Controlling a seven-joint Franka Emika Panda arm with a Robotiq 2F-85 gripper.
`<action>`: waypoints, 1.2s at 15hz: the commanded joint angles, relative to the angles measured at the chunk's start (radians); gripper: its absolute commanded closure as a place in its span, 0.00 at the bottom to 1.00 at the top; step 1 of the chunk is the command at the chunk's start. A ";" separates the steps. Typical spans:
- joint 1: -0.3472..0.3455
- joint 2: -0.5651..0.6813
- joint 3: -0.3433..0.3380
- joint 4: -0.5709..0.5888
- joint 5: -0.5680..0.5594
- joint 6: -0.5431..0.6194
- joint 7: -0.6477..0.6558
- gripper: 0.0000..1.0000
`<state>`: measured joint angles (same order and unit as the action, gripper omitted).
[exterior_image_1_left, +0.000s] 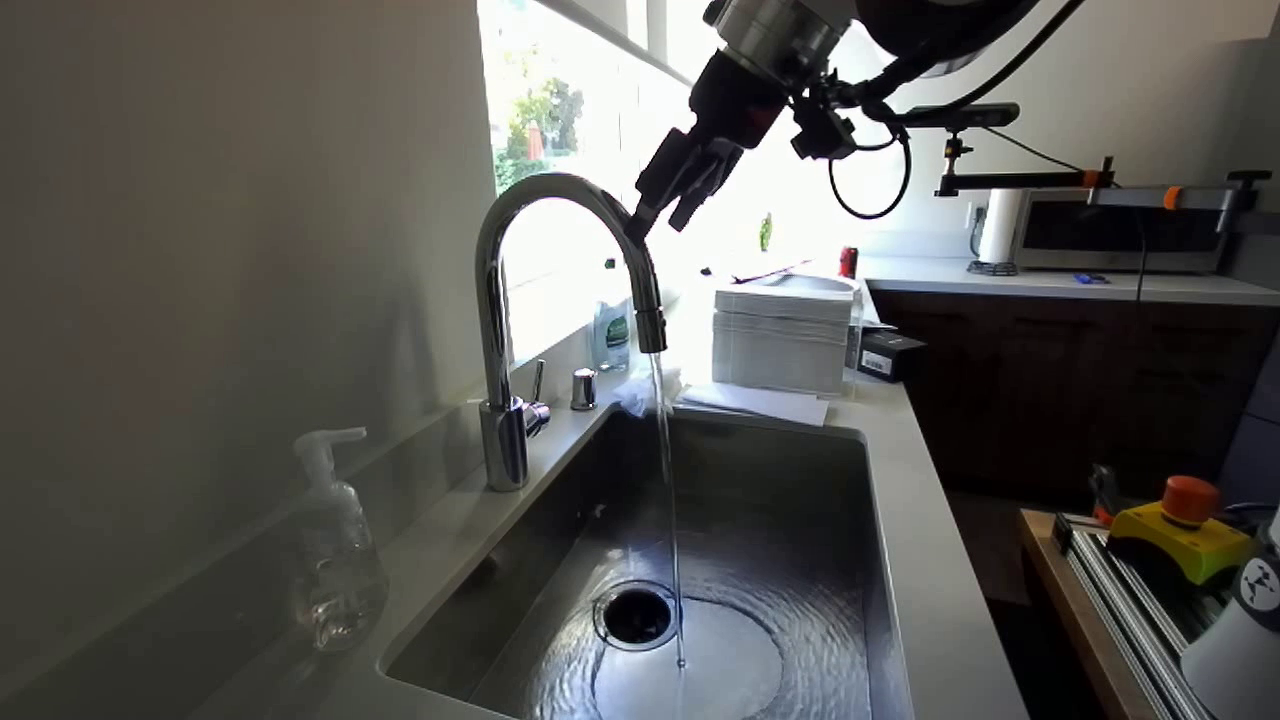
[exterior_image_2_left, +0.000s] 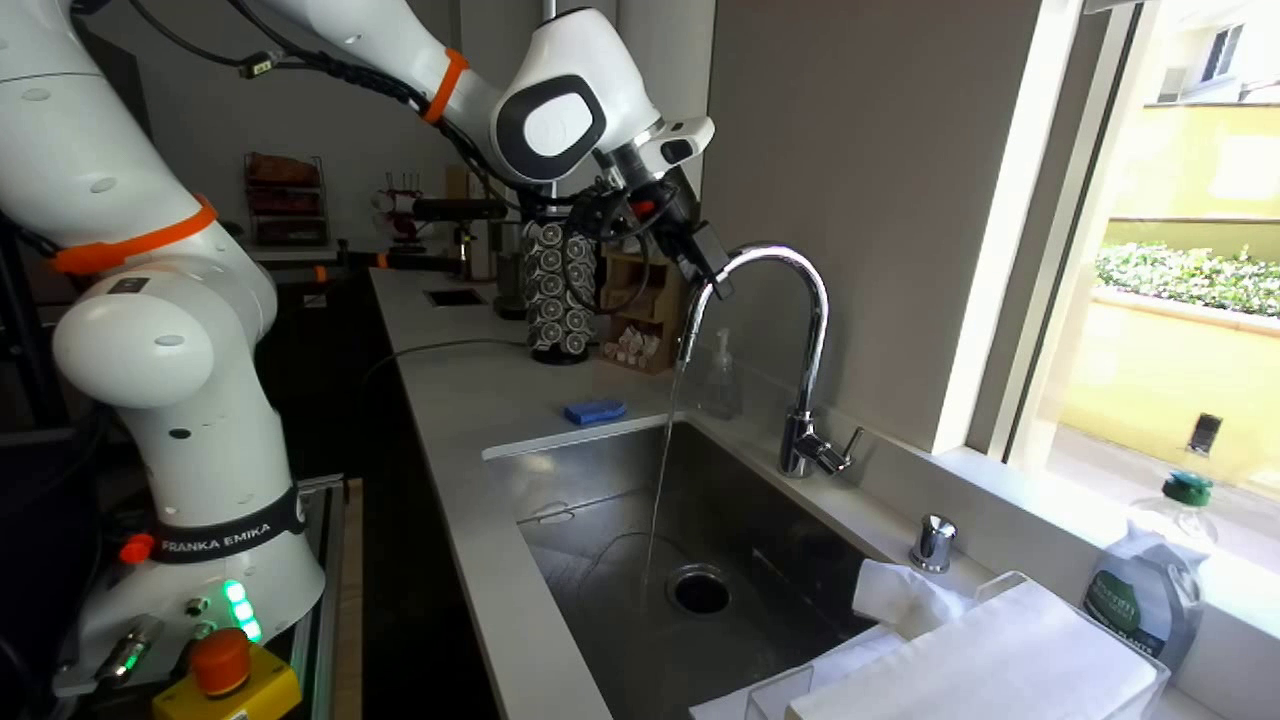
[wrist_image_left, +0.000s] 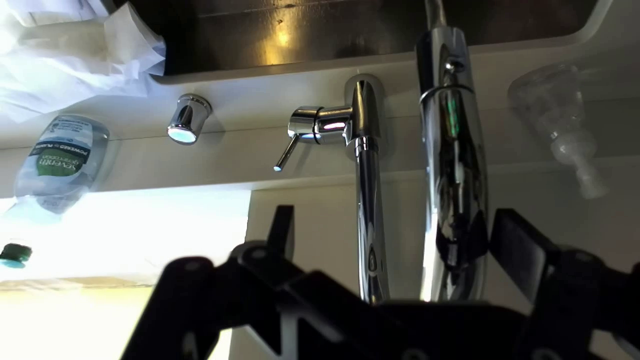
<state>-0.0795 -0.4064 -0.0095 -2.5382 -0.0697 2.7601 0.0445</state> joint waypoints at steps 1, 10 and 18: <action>-0.043 -0.057 0.015 -0.029 -0.028 -0.031 0.036 0.00; 0.071 -0.070 -0.027 0.001 0.110 -0.039 -0.023 0.00; 0.049 -0.064 -0.011 -0.005 0.084 -0.135 -0.008 0.00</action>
<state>-0.0103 -0.4580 -0.0246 -2.5336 0.0313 2.6683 0.0360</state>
